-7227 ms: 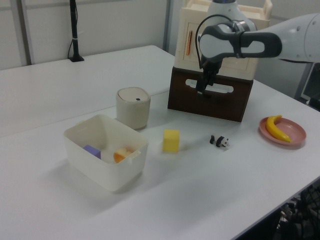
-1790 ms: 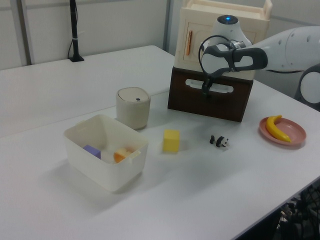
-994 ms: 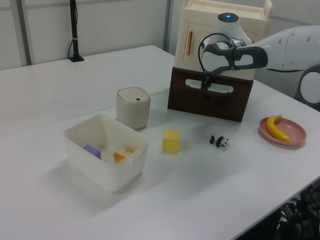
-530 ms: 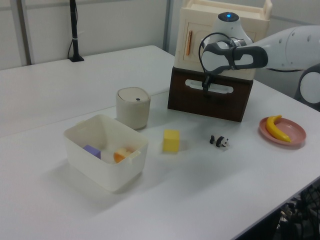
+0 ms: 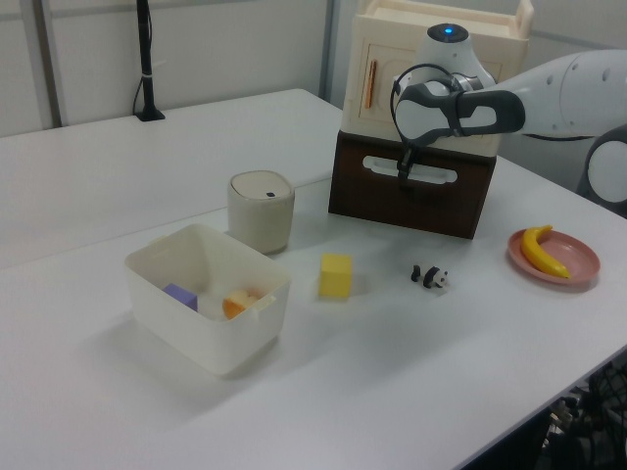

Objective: Slide open the drawer

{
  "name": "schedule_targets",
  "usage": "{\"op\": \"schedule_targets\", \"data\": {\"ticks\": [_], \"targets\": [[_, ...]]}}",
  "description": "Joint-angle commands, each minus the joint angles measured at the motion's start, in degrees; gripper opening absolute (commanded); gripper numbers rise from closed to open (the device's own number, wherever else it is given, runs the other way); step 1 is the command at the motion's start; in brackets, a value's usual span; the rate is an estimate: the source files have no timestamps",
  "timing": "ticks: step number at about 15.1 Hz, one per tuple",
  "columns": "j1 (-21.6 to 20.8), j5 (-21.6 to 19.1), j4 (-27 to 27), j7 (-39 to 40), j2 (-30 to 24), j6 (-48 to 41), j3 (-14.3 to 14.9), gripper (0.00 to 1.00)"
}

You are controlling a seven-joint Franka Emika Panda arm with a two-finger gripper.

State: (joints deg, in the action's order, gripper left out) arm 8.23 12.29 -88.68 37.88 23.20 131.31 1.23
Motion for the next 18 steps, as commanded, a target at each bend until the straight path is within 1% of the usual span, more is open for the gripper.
{"op": "schedule_targets", "data": {"ticks": [1,4,6,12,15,18], "targets": [[-0.05,-0.16,-0.09,-0.96,0.0,0.62,-0.17,0.0],[-0.05,-0.25,-0.53,-0.96,-0.44,0.62,-0.43,0.0],[-0.05,-0.77,-0.71,-1.05,-0.53,0.53,-1.31,0.0],[-0.14,-1.04,-2.99,-1.05,-3.07,-0.08,-2.19,0.0],[-0.49,-1.04,-4.57,-1.05,-4.3,-0.96,-2.28,0.0],[-0.76,-1.04,-5.01,-1.05,-4.92,-1.05,-2.28,0.0]]}}
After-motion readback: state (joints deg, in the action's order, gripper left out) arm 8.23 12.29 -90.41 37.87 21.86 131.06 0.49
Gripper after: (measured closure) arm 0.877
